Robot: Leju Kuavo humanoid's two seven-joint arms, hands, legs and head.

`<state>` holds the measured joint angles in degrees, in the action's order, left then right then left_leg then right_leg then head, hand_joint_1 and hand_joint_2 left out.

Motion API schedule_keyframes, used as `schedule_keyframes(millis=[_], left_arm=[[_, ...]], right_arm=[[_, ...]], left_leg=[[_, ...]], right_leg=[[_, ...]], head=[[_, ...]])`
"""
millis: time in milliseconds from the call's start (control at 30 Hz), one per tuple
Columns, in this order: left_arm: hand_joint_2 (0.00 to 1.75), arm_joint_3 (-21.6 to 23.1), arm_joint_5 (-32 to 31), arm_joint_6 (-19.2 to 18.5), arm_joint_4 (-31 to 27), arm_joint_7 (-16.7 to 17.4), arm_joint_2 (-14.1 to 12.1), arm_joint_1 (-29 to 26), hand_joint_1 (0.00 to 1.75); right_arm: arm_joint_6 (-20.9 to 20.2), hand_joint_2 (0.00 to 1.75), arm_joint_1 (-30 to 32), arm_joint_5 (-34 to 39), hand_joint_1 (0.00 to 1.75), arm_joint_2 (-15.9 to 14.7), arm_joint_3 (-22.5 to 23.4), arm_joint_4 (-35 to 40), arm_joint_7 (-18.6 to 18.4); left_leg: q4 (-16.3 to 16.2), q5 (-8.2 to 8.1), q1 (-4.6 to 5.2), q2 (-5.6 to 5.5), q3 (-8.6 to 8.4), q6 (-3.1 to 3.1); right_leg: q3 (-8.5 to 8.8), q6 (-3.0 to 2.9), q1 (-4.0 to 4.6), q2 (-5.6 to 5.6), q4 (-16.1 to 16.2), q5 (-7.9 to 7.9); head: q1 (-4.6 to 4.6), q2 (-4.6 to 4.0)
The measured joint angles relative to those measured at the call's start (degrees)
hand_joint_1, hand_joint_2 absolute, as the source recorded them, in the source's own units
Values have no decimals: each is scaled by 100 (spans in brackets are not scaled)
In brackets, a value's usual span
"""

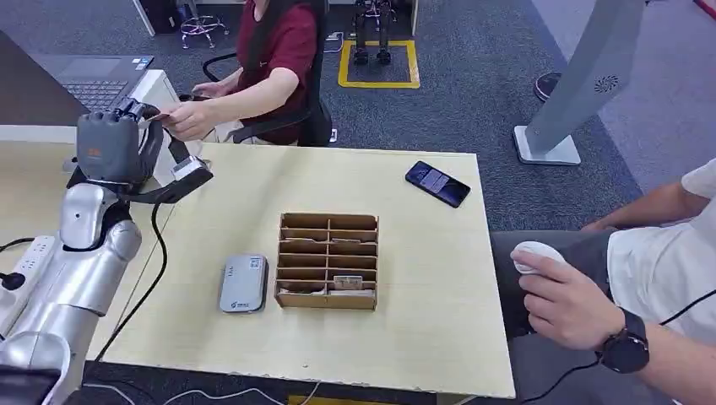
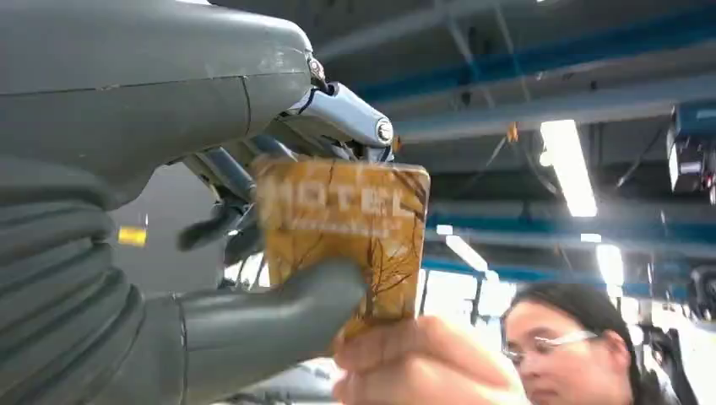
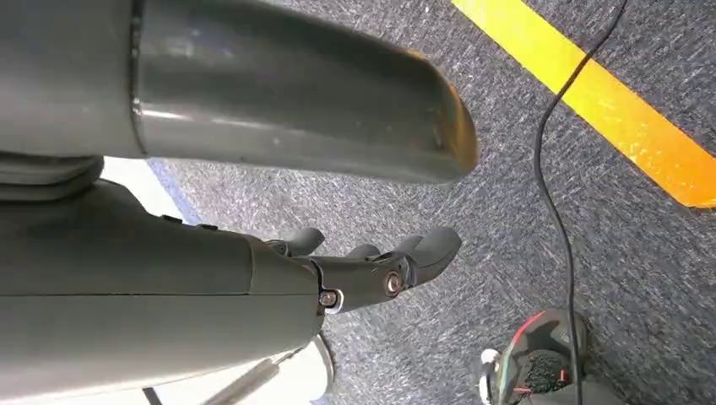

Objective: Pass the card to the sensor for recognition and then transmit it.

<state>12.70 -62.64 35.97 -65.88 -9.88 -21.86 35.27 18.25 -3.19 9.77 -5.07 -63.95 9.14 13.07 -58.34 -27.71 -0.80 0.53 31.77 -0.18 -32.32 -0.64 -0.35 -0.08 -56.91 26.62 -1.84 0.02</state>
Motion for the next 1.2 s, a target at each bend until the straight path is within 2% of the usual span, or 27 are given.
schedule_keyframes(millis=[333, 367, 400, 433, 533, 600, 700, 767, 867, 933, 1067, 1200], left_arm=[[175, 125, 343, -261, 194, -116, 87, 100, 0], [0, 133, 354, -324, 208, -122, 87, 107, 0], [0, 151, 384, -400, 221, -124, 87, 116, 0], [175, 168, 446, -499, 223, -122, 90, 123, 0], [175, 225, 653, -888, 223, -144, 103, 151, 0], [175, 271, 971, -1236, 199, -310, 72, 153, 0], [175, 295, 1234, -1487, 85, -388, 15, 142, 0], [175, 302, 1674, -1989, -117, -554, -96, 51, 0], [175, 302, 2557, -2963, -837, -812, -347, -369, 0], [175, 302, 2846, -3368, -1459, -922, -529, -805, 0], [175, 397, 2681, -3658, -2598, -975, -719, -1550, 0], [175, 684, 3001, -3906, -3343, -1088, -752, -1931, 0]], right_arm=[[0, 0, 0, -2, 0, -2, 0, 0, 0], [0, 0, 0, -2, 0, -2, 0, 0, 0], [0, 0, 0, -4, 0, -2, 0, 0, -2], [0, 0, -1, -4, 0, -2, 0, 0, -7], [0, 0, -2, -2, 0, -2, 0, 0, -9], [4, 0, -2, 24, 0, -2, 0, 0, -7], [11, 0, 5, 44, 0, -9, 0, 0, 0], [20, 0, 4, 83, 0, -13, 0, 0, 18], [17, 0, 48, 155, 0, -31, 0, -9, 13], [15, 0, 94, 192, 0, -48, 2, -20, -4], [0, 0, 131, 312, 0, -79, 26, -68, -50], [0, 0, 126, 404, 0, -94, 59, -101, -44]], left_leg=[[0, 0, 0, 0, 0, 0], [0, 0, 0, 0, -1, 0], [0, 0, 0, 0, 0, 0], [0, 0, -1, 0, 0, 0], [0, 0, -1, 0, 1, 0], [0, 0, -1, 1, 2, 0], [0, 0, -1, 0, 3, 0], [0, 0, -1, 3, 4, 0], [0, -3, -1, 13, 4, 0], [1, -5, 0, 14, 6, 0], [1, -8, 0, 11, 18, 4], [0, -7, 2, 9, 21, 4]], right_leg=[[0, 0, 0, 0, 0, 0], [-1, 0, 0, 0, 0, 0], [-1, 0, 0, 0, 0, 0], [-1, 0, 0, 0, 0, 0], [0, 0, 0, 0, -1, 0], [0, 0, 0, 0, -1, 0], [-1, 0, 0, 0, -1, 0], [-1, 0, 0, 1, -2, 0], [-3, 0, -1, 11, -2, 1], [-7, 0, -1, 14, -1, 4], [-15, 5, 0, 11, 2, 7], [-15, 6, -2, 8, 2, 5]], head=[[2, -2], [0, -2], [0, 0], [0, -2], [0, 0], [0, 0], [2, -2], [0, 0], [2, -2], [0, -2], [0, 0], [0, 0]])
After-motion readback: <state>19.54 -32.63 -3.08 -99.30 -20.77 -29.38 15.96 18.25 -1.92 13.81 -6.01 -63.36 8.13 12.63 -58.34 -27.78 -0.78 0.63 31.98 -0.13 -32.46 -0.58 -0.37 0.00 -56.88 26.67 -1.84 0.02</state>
